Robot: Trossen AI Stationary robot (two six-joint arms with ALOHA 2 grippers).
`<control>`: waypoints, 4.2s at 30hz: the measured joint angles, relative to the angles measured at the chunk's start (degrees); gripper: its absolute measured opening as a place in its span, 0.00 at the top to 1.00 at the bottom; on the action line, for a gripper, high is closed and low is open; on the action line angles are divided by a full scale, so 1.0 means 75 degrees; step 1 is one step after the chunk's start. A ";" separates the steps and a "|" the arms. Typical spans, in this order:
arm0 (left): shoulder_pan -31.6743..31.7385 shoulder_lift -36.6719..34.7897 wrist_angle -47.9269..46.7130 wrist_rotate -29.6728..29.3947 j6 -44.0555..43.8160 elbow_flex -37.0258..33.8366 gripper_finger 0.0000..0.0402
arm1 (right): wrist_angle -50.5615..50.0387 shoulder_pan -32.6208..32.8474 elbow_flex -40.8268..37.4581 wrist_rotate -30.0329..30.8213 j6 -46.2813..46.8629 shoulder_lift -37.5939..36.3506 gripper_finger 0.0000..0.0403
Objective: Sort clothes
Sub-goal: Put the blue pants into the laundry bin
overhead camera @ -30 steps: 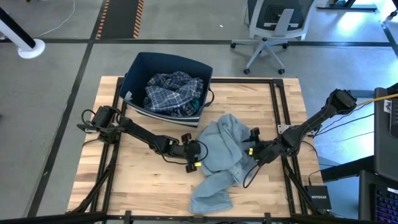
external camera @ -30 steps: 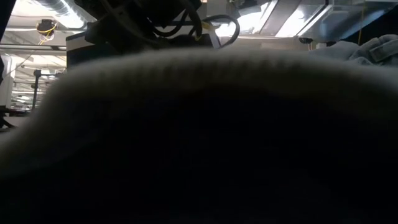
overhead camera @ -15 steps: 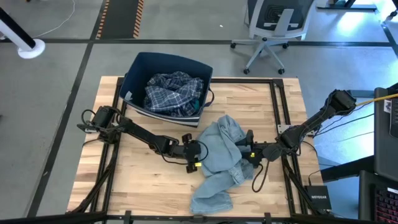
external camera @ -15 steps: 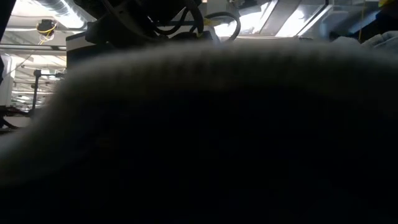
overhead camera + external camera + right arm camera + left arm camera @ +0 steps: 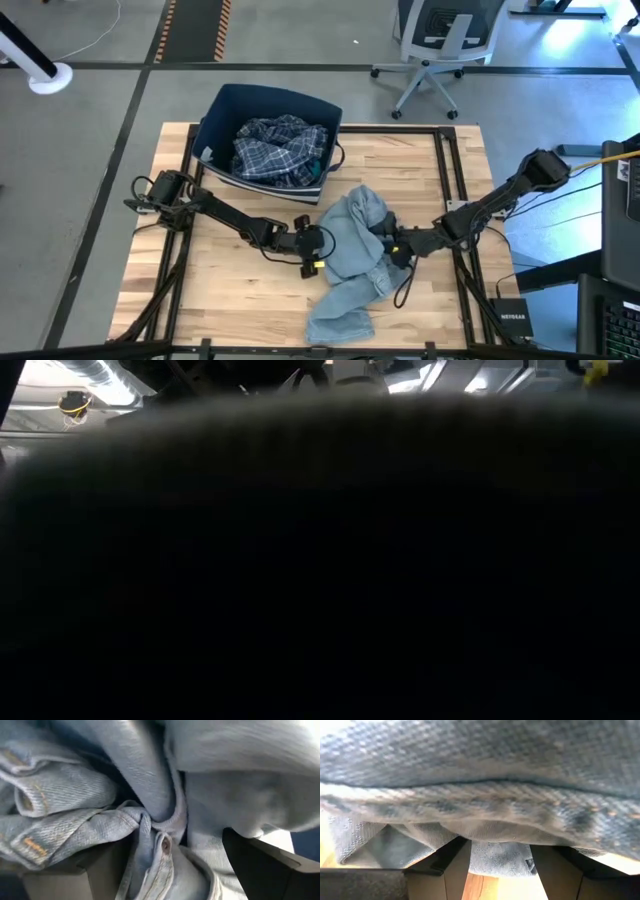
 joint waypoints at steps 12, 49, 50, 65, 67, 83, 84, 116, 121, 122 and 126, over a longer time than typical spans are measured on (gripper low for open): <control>0.0007 0.0000 0.0737 0.0009 0.0260 0.0000 0.51 | 0.2478 -0.0602 0.0000 -0.0474 -0.1658 0.1951 0.18; -0.0263 -0.0019 -0.0335 -0.0019 -0.0245 0.0003 0.51 | 0.1566 0.0373 0.0497 0.1765 -0.2773 0.2006 0.18; -0.0267 -0.0036 -0.0357 -0.0013 -0.0254 0.0003 0.51 | 0.1282 0.0472 0.0629 0.1833 -0.2908 0.1896 0.18; -0.0113 -0.0245 0.0836 -0.0046 -0.0052 -0.0003 0.51 | 0.1425 -0.0223 0.1408 -0.0148 -0.4080 0.2165 0.18; -0.0104 -0.0245 0.0888 -0.0011 -0.0049 -0.0003 0.51 | 0.1646 -0.0272 0.1408 -0.0252 -0.4134 0.2253 0.18; 0.0077 0.0689 0.3115 0.0621 0.0246 -0.0047 0.51 | 0.3612 -0.0622 0.1384 -0.1604 -0.4460 0.3173 0.18; 0.0071 0.0727 0.3261 0.0638 0.0283 -0.0055 0.51 | 0.3666 -0.0622 0.1384 -0.1647 -0.4419 0.3239 0.18; -0.0784 -0.0712 -0.0364 -0.1348 0.0134 0.0515 0.51 | -0.0218 -0.0884 0.2177 -0.0928 -0.1784 0.1439 0.87; -0.1230 -0.1426 -0.1052 -0.1876 0.0094 0.0507 0.51 | -0.0978 -0.0879 0.2177 -0.0723 -0.1416 0.0142 0.87; -0.1293 -0.1514 -0.1113 -0.1972 0.0094 0.0507 0.51 | -0.1142 -0.0876 0.2168 -0.0725 -0.1316 -0.0095 0.87; -0.1481 -0.1872 -0.1499 -0.2177 0.0033 0.0489 0.51 | -0.1309 -0.0876 0.2159 -0.0725 -0.1221 -0.0852 0.87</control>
